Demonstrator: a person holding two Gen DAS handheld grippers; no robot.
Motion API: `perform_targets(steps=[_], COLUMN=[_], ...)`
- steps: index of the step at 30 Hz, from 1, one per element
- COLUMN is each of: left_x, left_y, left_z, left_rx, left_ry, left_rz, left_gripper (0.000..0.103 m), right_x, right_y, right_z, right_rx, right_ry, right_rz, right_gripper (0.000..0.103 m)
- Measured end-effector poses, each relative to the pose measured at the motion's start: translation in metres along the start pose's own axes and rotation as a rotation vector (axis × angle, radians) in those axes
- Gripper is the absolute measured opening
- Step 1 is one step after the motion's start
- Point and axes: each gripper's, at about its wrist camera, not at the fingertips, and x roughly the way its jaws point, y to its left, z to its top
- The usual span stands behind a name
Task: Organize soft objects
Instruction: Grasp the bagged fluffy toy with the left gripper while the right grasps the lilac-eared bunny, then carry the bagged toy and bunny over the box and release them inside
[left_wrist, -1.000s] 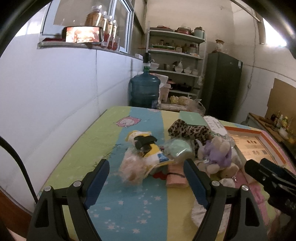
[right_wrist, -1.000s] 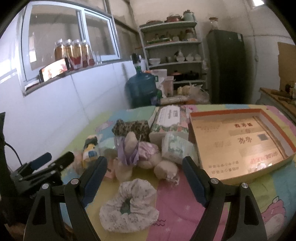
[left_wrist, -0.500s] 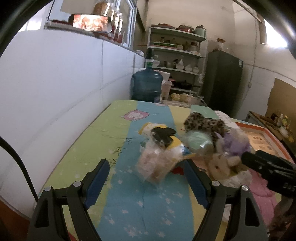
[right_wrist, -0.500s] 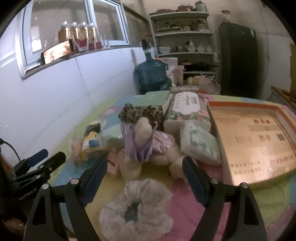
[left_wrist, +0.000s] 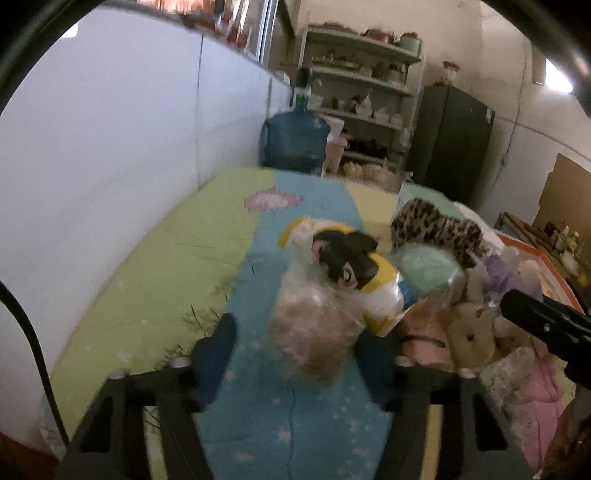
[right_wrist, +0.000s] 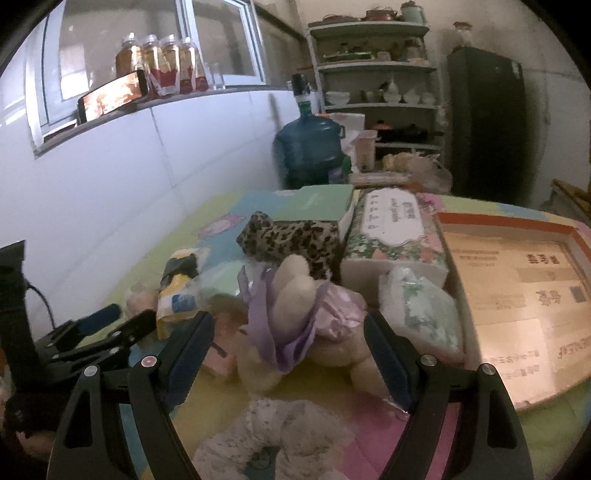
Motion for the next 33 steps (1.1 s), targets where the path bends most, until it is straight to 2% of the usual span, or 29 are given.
perform_targets(steps=[1, 2, 4, 10, 18, 28, 33], left_x=[0.005, 0.009, 0.007, -0.007, -0.053, -0.087, -0.094], left_y=[0.003, 0.006, 0.011, 0.015, 0.002, -0.024, -0.036], left_z=[-0.001, -0.002, -0.003, -0.007, 0.003, 0.026, 0.037], left_rx=[-0.015, -0.028, -0.042, -0.046, -0.032, 0.025, 0.045], left_ry=[0.029, 0.048, 0.032, -0.015, -0.12, -0.192, -0.2], left_rz=[-0.014, -0.022, -0.037, -0.032, -0.049, -0.129, -0.188], left_gripper=[0.044, 0.044, 0.043, 0.042, 0.042, 0.042, 0.042], right_x=[0.002, 0.003, 0.005, -0.002, -0.026, -0.067, -0.089], right_y=[0.0, 0.0, -0.001, -0.004, -0.005, -0.007, -0.014], right_z=[0.0, -0.001, -0.003, -0.007, -0.005, 0.015, 0.022], right_rx=[0.0, 0.0, 0.006, 0.026, 0.045, 0.072, 0.085], right_ry=[0.007, 0.015, 0.028, 0.018, -0.031, -0.153, -0.217], right_rz=[0.006, 0.014, 0.029, 0.061, 0.112, 0.2, 0.242], right_gripper=[0.066, 0.05, 0.033, 0.03, 0.03, 0.03, 0.03])
